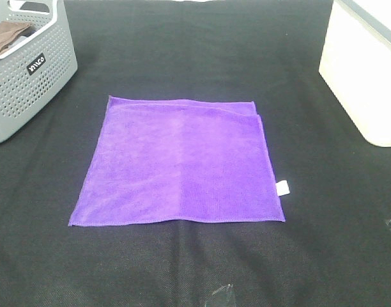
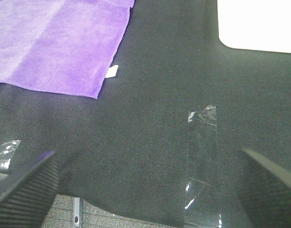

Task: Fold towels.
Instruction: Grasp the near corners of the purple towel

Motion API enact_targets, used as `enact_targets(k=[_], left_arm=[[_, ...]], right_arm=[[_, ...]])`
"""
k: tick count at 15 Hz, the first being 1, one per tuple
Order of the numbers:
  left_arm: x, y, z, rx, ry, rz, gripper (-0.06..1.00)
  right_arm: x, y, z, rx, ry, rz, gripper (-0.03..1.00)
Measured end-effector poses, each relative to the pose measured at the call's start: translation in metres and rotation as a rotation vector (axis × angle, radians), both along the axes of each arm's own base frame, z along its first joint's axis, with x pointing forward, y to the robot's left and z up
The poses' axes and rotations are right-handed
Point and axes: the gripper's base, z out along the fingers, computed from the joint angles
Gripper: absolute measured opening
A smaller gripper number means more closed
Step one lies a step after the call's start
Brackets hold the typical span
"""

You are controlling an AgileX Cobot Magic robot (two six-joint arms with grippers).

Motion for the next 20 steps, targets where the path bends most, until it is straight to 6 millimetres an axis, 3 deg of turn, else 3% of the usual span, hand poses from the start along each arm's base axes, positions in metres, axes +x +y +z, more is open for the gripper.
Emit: enact_targets(k=[20], left_arm=[[0.0,0.0007,0.0,0.005,0.001,0.007,0.99]], right_arm=[[0.0,0.0,0.0,0.001,0.0,-0.001,0.96]])
